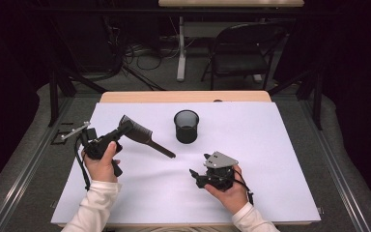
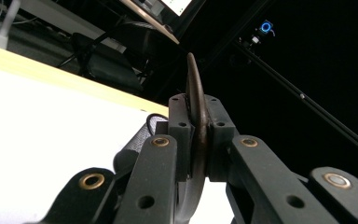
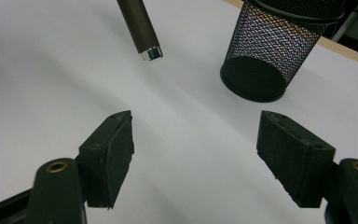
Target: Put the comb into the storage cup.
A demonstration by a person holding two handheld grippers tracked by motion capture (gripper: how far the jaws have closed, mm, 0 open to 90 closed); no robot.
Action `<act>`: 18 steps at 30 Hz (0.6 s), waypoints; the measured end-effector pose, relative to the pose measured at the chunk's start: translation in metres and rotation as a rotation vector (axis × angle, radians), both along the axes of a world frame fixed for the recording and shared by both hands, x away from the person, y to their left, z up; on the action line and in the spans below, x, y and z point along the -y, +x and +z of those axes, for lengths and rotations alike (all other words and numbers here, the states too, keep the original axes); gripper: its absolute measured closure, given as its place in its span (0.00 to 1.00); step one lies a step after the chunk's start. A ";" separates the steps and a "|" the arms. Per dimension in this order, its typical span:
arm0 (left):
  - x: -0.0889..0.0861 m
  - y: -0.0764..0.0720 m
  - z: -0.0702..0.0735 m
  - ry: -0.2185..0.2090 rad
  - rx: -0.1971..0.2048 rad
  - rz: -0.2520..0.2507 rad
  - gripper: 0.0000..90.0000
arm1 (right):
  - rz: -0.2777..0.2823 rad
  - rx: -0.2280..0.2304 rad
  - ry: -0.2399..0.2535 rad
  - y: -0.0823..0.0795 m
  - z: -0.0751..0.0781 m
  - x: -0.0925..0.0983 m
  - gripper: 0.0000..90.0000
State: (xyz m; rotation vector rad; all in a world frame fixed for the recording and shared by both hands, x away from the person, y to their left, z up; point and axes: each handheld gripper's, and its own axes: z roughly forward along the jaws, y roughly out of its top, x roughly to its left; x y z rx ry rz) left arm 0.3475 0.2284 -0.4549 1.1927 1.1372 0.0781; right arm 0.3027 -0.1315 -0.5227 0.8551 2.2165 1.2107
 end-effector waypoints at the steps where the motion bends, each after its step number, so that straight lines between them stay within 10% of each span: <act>1: 0.001 0.000 0.001 0.002 0.001 -0.001 0.94 | -0.003 0.000 0.004 0.000 0.000 0.000 0.29; 18: 0.020 0.022 0.031 0.081 0.026 0.019 0.94 | -0.004 -0.019 0.042 0.002 0.003 0.011 0.22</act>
